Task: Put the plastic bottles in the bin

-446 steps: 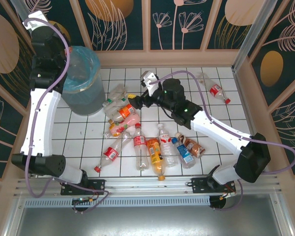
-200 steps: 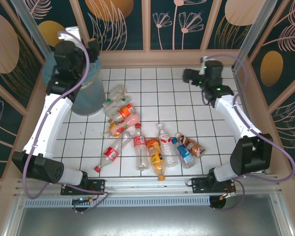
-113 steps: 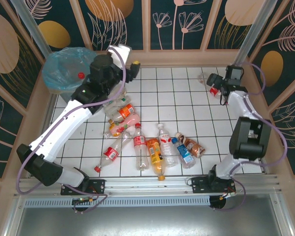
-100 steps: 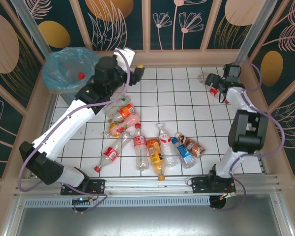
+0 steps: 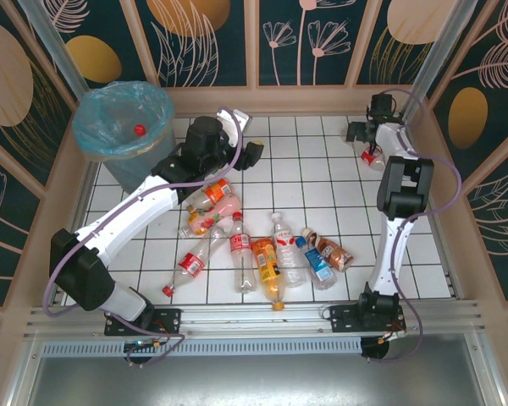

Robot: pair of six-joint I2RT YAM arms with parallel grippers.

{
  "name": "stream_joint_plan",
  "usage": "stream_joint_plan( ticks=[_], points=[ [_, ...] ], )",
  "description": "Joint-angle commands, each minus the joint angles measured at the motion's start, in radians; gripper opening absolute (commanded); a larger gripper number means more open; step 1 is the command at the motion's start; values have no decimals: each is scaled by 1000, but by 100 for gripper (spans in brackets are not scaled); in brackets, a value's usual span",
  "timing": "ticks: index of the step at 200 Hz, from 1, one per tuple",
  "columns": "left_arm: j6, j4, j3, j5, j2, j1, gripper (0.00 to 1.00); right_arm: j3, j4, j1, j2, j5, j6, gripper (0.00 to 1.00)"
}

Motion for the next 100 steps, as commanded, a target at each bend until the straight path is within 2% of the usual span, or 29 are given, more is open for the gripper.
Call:
stream_joint_plan(
  ticks=[1, 66, 83, 100],
  points=[
    [-28, 54, -5, 16, 9, -4, 78, 35, -120, 26, 42, 27, -50, 99],
    [-35, 53, -11, 11, 11, -5, 78, 63, -165, 44, 91, 25, -66, 98],
    [-33, 55, -13, 5, 9, -5, 78, 81, -184, 43, 102, 23, -56, 93],
    [-21, 63, -18, -4, 5, -5, 78, 88, -190, 43, 97, 8, -38, 83]
  ],
)
